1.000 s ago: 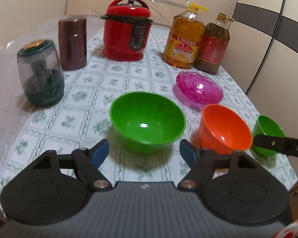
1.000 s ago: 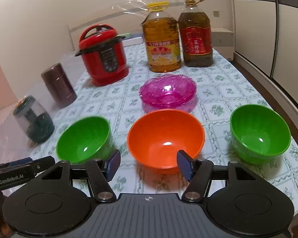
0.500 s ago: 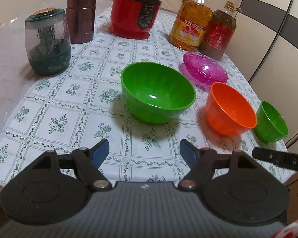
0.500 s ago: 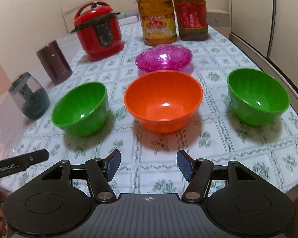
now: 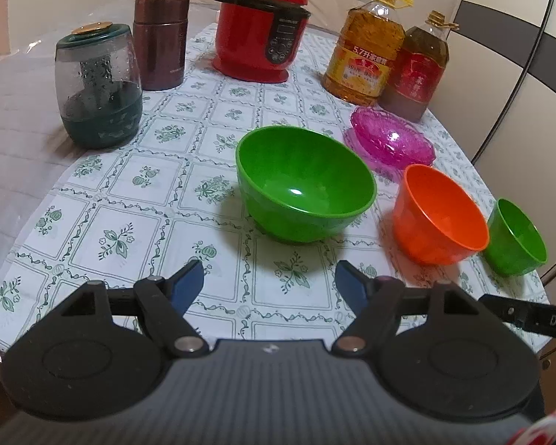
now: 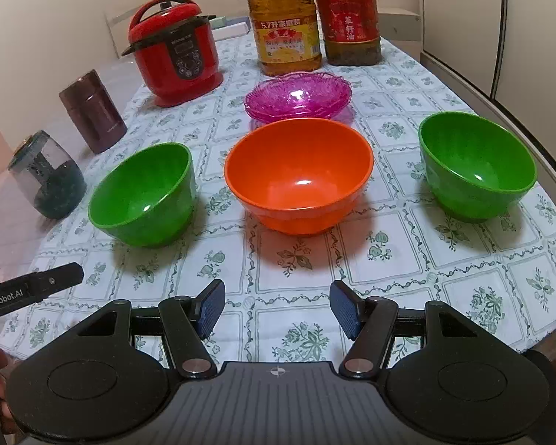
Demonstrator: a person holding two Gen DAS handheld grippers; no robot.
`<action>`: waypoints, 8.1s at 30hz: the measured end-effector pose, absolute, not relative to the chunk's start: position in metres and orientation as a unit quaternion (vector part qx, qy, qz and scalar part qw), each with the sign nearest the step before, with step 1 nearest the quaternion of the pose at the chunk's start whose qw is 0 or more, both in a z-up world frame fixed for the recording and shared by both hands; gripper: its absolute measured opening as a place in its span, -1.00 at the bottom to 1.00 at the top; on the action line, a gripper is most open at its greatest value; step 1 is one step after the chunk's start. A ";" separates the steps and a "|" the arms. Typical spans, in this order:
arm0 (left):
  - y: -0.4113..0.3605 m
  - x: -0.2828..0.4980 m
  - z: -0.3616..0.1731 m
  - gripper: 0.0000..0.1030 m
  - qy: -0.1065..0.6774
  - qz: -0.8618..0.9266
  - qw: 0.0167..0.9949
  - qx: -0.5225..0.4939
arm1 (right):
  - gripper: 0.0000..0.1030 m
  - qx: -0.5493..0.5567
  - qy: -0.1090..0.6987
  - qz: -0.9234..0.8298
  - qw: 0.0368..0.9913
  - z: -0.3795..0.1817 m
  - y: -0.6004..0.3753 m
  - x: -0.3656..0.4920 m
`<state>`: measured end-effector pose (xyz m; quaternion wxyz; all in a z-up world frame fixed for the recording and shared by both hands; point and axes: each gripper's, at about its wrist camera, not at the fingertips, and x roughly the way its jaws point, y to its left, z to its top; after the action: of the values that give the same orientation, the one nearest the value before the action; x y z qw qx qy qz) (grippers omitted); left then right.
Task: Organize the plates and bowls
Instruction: 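Move both grippers forward toward the larger green plastic bowl, then close both grippers on the rim of the green bowl, then lift the green bowl and lower it into the orange bowl, then open both grippers to release the green bowl inside the orange bowl, then move both grippers to the other green bowl beside the cabinet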
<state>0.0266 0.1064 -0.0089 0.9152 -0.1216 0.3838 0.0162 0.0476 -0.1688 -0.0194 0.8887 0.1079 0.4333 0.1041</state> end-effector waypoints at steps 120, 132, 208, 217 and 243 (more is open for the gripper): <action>0.014 0.162 0.030 -0.74 0.386 -0.123 0.906 -0.124 | -0.66 0.282 0.380 0.061 0.879 0.026 -0.221 0.128; -0.014 0.179 0.007 -0.73 0.412 -0.129 0.896 -0.106 | -0.66 0.292 0.398 0.039 0.869 -0.001 -0.246 0.138; -0.106 0.165 0.025 0.42 0.375 -0.176 0.909 -0.041 | 0.08 0.241 0.400 -0.063 0.882 -0.013 -0.326 0.113; -0.146 0.170 0.021 0.45 0.380 -0.203 0.902 -0.017 | 0.09 0.258 0.396 -0.093 0.877 -0.019 -0.364 0.107; -0.240 0.224 -0.008 0.43 0.418 -0.250 0.872 0.043 | 0.09 0.319 0.389 -0.090 0.859 -0.047 -0.434 0.130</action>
<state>0.2238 -0.2401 -0.0084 0.8723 0.0428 0.4180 -0.2503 0.1298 -0.4341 -0.0474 0.8594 0.3194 0.3891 -0.0897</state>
